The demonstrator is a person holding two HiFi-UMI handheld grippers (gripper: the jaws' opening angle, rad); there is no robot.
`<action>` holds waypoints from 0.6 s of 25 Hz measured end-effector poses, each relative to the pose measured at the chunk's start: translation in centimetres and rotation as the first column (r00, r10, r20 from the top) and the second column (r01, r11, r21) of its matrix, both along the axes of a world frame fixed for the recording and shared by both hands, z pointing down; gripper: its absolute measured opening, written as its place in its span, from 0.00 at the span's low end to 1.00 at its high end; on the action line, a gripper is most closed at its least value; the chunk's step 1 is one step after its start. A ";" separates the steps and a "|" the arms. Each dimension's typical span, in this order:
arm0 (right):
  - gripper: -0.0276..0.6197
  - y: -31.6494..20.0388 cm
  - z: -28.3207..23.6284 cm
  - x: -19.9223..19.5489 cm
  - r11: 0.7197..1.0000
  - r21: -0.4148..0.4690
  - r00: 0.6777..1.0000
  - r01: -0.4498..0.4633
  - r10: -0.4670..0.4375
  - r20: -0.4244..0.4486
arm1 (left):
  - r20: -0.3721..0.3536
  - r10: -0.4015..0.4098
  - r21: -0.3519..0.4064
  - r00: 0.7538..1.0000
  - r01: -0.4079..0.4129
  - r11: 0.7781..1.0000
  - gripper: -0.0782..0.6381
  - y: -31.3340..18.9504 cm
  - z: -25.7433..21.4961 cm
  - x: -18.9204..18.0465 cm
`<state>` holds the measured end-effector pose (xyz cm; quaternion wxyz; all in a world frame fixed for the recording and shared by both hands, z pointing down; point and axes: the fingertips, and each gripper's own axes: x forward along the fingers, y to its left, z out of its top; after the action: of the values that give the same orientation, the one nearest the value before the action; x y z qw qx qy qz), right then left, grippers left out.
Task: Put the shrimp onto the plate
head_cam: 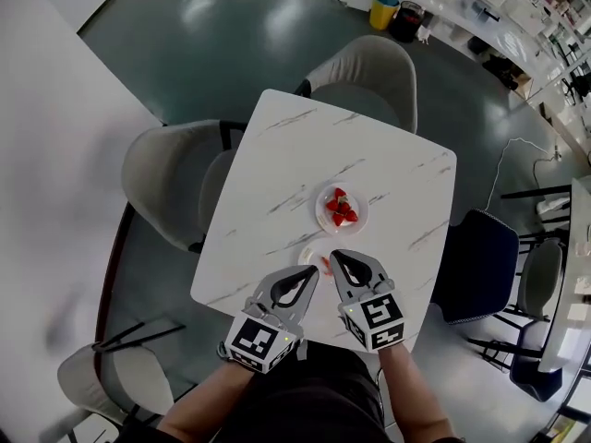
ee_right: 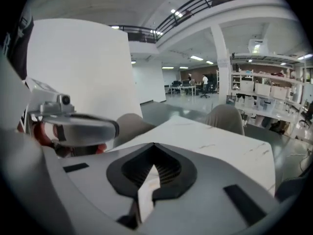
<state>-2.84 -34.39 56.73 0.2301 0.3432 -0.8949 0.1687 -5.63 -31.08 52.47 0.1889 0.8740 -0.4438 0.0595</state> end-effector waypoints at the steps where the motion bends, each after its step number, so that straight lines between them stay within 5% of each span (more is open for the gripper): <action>1: 0.05 -0.2 -1.8 -0.1 1.000 0.022 0.999 -0.015 0.014 0.035 | -0.009 -0.009 0.000 1.000 0.009 1.000 0.12 0.0 -1.0 0.0; 8: 0.05 0.6 -10.8 -0.9 0.995 0.085 0.977 -0.061 0.042 0.211 | -0.063 -0.030 0.049 0.998 0.033 0.998 0.12 0.7 -8.8 0.1; 15: 0.05 1.4 -20.0 -2.2 0.978 0.205 0.947 -0.033 -0.035 0.321 | -0.082 -0.047 0.145 0.996 0.058 0.988 0.12 1.2 -15.6 -0.4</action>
<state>-5.08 -33.00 36.76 0.0437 0.3326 -0.9333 0.1280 -6.07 -29.88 36.83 0.1426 0.8752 -0.4621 -0.0126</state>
